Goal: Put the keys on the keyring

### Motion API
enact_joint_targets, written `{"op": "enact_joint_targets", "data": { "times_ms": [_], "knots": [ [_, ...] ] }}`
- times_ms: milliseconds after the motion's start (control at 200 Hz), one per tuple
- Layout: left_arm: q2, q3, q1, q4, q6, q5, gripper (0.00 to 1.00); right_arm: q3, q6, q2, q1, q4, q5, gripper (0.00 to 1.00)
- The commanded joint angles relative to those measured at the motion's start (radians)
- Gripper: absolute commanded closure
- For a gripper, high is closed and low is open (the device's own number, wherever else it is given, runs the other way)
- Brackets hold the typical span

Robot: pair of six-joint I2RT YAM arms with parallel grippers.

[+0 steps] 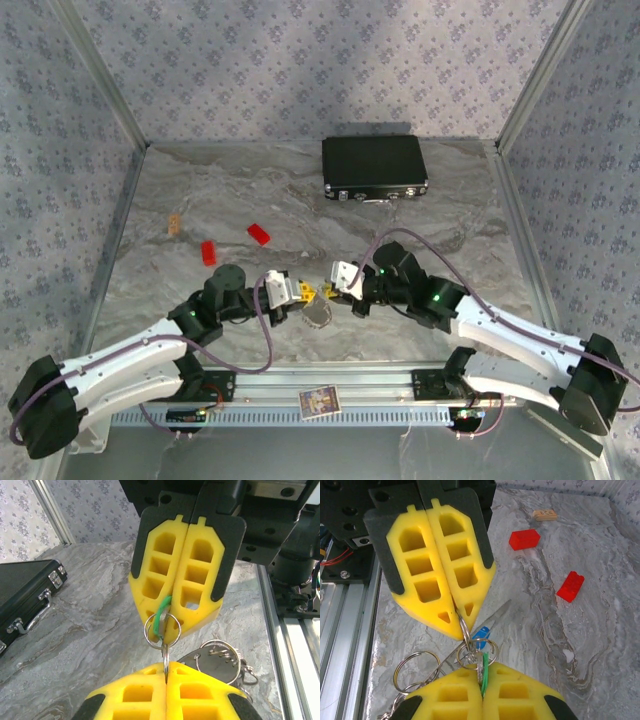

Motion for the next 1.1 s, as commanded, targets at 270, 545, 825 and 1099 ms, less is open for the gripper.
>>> {"op": "enact_joint_targets", "data": {
  "times_ms": [270,545,825,1099],
  "knots": [
    [-0.02,0.044,-0.003,0.033,-0.017,-0.027,0.56,0.069,-0.036,-0.02,0.009,-0.088,0.094,1.0],
    [-0.174,0.04,-0.003,0.046,-0.056,-0.262,0.48,0.135,-0.039,0.011,0.018,-0.144,0.118,1.0],
    [-0.391,0.093,0.027,-0.104,-0.124,-0.765,0.35,0.303,-0.063,0.19,0.104,-0.09,0.083,1.0],
    [-0.531,0.108,0.155,-0.243,-0.295,-0.911,0.33,0.415,0.047,0.421,0.191,0.136,-0.043,1.0]
  ]
}}
